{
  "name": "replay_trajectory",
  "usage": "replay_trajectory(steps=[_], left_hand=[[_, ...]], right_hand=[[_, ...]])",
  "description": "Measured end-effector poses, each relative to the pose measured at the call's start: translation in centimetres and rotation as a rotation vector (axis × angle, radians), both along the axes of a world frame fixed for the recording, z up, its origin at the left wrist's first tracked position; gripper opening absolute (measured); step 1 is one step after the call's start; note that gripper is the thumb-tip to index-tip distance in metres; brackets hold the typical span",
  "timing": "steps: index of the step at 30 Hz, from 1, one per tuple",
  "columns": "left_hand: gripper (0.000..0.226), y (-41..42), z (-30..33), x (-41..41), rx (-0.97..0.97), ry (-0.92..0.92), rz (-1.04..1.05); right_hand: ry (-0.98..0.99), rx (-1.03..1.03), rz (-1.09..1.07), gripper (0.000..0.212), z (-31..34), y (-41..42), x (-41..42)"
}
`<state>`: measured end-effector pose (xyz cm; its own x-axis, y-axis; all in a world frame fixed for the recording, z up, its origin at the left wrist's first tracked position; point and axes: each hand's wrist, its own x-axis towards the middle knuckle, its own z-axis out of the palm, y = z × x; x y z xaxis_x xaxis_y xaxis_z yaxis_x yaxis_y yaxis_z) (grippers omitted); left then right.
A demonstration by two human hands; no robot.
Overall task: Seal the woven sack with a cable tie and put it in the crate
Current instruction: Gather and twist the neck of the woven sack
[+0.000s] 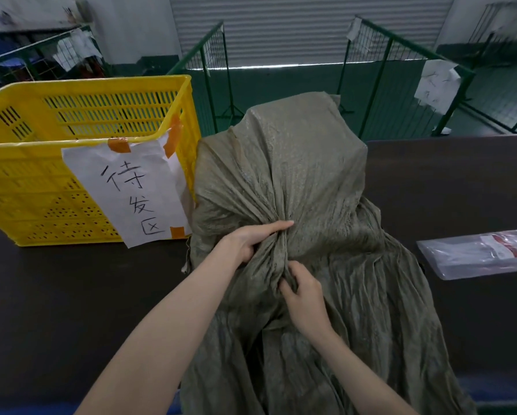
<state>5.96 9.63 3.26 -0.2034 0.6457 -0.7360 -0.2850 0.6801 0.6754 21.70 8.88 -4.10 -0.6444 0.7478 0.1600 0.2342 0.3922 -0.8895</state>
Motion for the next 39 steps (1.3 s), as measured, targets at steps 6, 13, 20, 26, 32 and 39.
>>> replay_trajectory(steps=[6,13,20,26,32,39], left_hand=[[0.037,-0.1,-1.2,-0.7,0.019,0.083,0.03],[0.033,-1.6,-2.8,-1.3,0.228,0.032,0.227],[0.044,-2.1,-3.3,-1.7,0.239,-0.017,0.18],[0.052,-2.4,-3.8,-2.1,0.179,0.069,0.227],[0.041,-1.7,-4.3,-0.5,0.333,0.123,0.373],[0.055,-1.2,-3.8,0.2,0.306,0.168,0.195]], right_hand=[[-0.03,-0.026,0.031,0.024,-0.2,0.6,0.2],[0.183,0.049,-0.188,0.022,2.6,3.0,1.4],[0.029,-0.379,-0.334,0.061,2.3,7.3,0.0],[0.152,-0.612,-0.209,0.02,2.0,6.6,-1.4],[0.118,-0.442,-0.193,0.019,1.3,5.4,-1.9],[0.276,-0.639,-0.304,0.022,1.2,5.5,-1.7]])
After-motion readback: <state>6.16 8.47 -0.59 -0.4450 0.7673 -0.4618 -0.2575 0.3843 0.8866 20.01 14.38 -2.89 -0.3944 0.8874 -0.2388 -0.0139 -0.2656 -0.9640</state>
